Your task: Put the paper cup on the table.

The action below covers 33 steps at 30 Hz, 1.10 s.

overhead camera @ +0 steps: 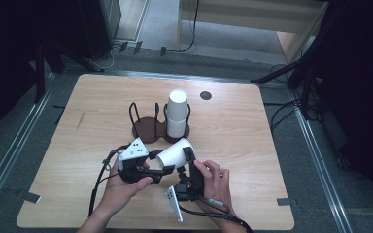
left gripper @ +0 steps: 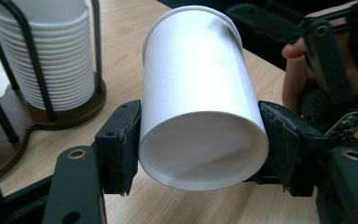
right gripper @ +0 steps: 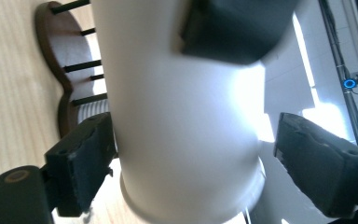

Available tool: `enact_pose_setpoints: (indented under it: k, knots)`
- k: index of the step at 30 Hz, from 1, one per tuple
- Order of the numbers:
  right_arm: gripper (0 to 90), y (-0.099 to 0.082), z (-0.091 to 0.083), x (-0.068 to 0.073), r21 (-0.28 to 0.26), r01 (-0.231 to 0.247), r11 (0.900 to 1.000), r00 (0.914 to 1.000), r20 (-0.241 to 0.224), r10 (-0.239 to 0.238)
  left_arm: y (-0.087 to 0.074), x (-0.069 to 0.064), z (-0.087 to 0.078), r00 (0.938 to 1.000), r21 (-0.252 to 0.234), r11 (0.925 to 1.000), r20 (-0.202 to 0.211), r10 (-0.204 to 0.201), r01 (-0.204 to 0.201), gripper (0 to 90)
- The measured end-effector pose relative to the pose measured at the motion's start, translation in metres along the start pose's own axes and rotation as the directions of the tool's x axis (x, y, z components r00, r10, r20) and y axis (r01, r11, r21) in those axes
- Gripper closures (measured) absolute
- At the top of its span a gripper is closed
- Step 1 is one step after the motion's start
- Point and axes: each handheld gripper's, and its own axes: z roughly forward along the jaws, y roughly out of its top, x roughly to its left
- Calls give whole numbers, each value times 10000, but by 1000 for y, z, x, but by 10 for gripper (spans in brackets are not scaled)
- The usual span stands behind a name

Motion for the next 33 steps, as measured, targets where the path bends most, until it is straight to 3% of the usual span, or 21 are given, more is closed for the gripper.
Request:
enact_pose_setpoints:
  k: [6, 8, 11, 12, 15, 16, 17, 18, 19, 20, 21, 22, 23, 24, 25, 26, 33]
  knots:
    - [78, -2, -2, -8, -253, -371, 9990, 9992, 128, 374, 0, 8, -6, 9996, -351, 9991, -130, -251, 246, 342]
    - [68, -4, -2, -11, -327, -1206, 9922, 9927, -69, 1205, 0, 10, -9, 9994, -571, 9980, -193, -282, 271, 342]
    - [62, -6, -1, -17, -158, -2460, 9692, 9692, -178, 2457, 1, 12, -13, 9990, -824, 9963, -351, -287, 257, 343]
    - [62, -6, -1, -17, -158, -2460, 9692, 9692, -178, 2457, 1, 12, -13, 9990, -824, 9963, -351, -287, 257, 343]
    - [55, -8, -1, -24, 22, -3362, 9418, 9418, 55, 3361, 1, 14, -16, 9982, -1092, 9935, -469, -369, 316, 343]
    - [55, -8, -1, -24, 22, -3362, 9418, 9418, 55, 3361, 1, 14, -16, 9982, -1092, 9935, -469, -369, 316, 343]
    - [53, -10, -1, -27, 84, -3964, 9181, 9181, 45, 3963, 1, 15, -17, 9981, -1156, 9927, -475, -394, 337, 343]
    - [53, -10, -1, -27, 84, -3964, 9181, 9181, 45, 3963, 1, 15, -17, 9981, -1156, 9927, -475, -394, 337, 343]
    - [51, -10, -1, -28, 69, -4184, 9082, 9083, 25, 4184, 1, 15, -17, 9982, -1180, 9926, -486, -356, 296, 343]
    - [51, -11, -1, -31, 143, -4702, 8824, 8825, -7, 4703, 1, 14, -17, 9982, -1260, 9917, -503, -333, 268, 343]
    - [51, -11, -1, -31, 143, -4702, 8824, 8825, -7, 4703, 1, 14, -17, 9982, -1260, 9917, -503, -333, 268, 343]
    - [52, -13, 0, -34, 166, -5217, 8530, 8531, -47, 5218, 1, 14, -18, 9984, -1316, 9910, -483, -309, 243, 343]
    - [52, -13, 0, -34, 166, -5217, 8530, 8531, -47, 5218, 1, 14, -18, 9984, -1316, 9910, -483, -309, 243, 343]
    - [52, -14, -1, -35, 195, -5386, 8423, 8424, -58, 5388, 1, 14, -18, 9982, -1350, 9906, -512, -296, 225, 343]
    - [52, -15, 0, -36, 204, -5566, 8305, 8306, -67, 5568, 1, 14, -18, 9982, -1383, 9902, -537, -284, 208, 343]
    - [52, -16, 0, -39, 220, -5863, 8098, 8099, -52, 5865, 1, 14, -18, 9980, -1395, 9901, -596, -232, 147, 342]
    - [52, -17, 0, -40, 211, -6103, 7919, 7920, -23, 6105, 1, 14, -18, 9979, -1455, 9892, -587, -264, 176, 342]
